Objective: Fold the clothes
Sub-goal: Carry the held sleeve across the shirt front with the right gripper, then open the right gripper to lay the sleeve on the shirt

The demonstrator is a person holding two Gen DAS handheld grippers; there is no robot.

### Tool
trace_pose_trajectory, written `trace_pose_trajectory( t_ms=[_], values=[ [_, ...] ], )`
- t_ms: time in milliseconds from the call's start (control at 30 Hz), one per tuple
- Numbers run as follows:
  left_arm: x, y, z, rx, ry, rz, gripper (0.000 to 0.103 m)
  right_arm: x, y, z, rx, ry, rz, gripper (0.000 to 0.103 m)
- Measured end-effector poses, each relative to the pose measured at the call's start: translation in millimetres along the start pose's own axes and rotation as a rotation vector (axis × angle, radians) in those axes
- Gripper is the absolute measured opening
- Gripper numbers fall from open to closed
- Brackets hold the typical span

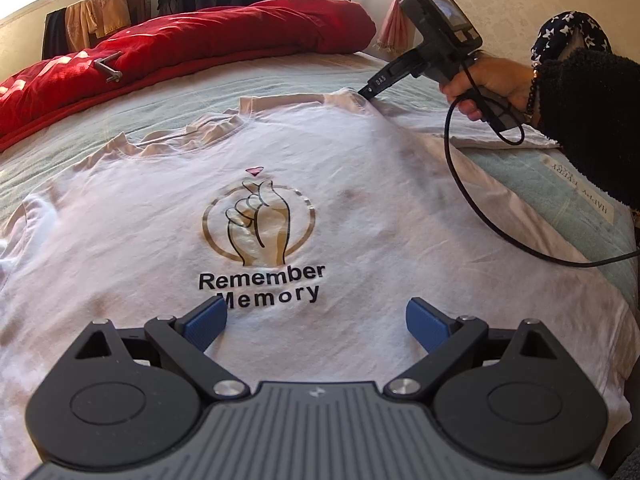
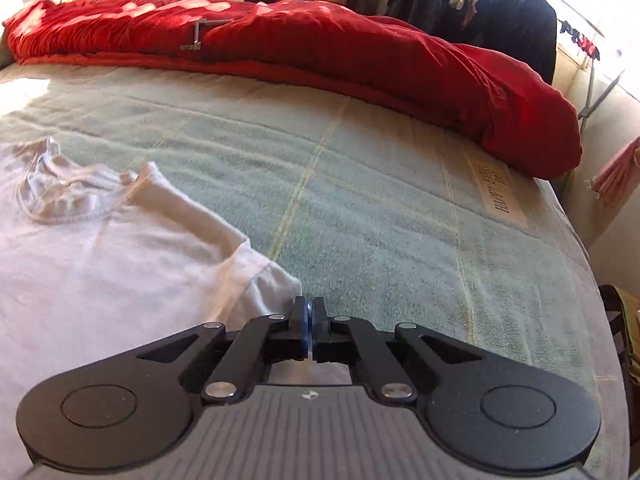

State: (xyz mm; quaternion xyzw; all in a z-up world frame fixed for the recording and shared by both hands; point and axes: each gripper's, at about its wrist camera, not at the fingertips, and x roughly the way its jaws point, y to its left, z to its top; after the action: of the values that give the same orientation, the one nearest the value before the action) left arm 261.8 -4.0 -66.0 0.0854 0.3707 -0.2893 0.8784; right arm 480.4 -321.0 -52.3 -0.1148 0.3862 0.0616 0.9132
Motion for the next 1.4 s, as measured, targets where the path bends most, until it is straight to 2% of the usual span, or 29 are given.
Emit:
trace_pose_trajectory(
  t_ms=[67,133,233,367,467,600,667,733,767,867,933,1000,1067,1167,1400],
  values=[
    [0.3,0.7,-0.1,-0.002,0.001,0.002,0.096,4.5,-1.4,4.9,0.012,0.002,-0.027,0.003],
    [-0.3,1.8,-0.1,-0.003,0.0,0.002,0.096,0.1,-4.1,5.2,0.034,0.001,-0.047,0.012],
    [-1.7,3.6,0.6,-0.013,-0.005,0.004,0.096,-22.0,-8.9,1.4,0.092,-0.043,-0.059,0.017],
    [-4.2,3.7,1.6,-0.017,-0.015,0.01,0.096,-44.3,-2.6,-2.7,0.165,-0.044,0.081,0.022],
    [-5.6,2.6,2.3,-0.013,-0.021,0.01,0.096,-32.0,11.2,-1.9,0.184,0.01,0.13,0.024],
    [-8.4,4.1,2.8,-0.015,-0.031,0.008,0.096,7.5,22.4,1.9,0.221,0.064,0.086,0.024],
    [-8.6,6.2,3.3,-0.023,-0.033,0.006,0.096,21.7,20.5,8.0,0.264,0.046,0.077,0.026],
    [-8.3,8.1,3.5,-0.029,-0.032,0.006,0.096,28.8,20.4,16.8,0.256,0.026,0.068,0.027],
    [-8.0,8.9,3.6,-0.032,-0.032,0.007,0.096,32.2,19.5,21.5,0.26,0.024,0.063,0.031],
    [-9.0,10.6,3.4,-0.04,-0.034,0.011,0.096,31.9,16.3,30.1,0.296,0.013,0.063,0.033],
    [-11.0,11.3,3.3,-0.043,-0.04,0.013,0.096,19.0,16.3,32.0,0.307,-0.021,0.082,0.039],
    [-13.5,11.7,3.6,-0.046,-0.049,0.013,0.096,-0.2,17.2,30.5,0.308,-0.051,0.108,0.05],
    [-15.2,11.6,4.2,-0.046,-0.056,0.014,0.096,-19.9,18.5,26.2,0.279,-0.074,0.113,0.055],
    [-16.3,11.6,4.8,-0.044,-0.061,0.016,0.096,-45.7,11.1,11.4,0.241,-0.07,0.056,0.057],
    [-13.4,10.0,4.7,-0.037,-0.055,0.019,0.096,-47.8,-64.2,-58.9,0.486,0.008,0.006,0.057]
  ],
)
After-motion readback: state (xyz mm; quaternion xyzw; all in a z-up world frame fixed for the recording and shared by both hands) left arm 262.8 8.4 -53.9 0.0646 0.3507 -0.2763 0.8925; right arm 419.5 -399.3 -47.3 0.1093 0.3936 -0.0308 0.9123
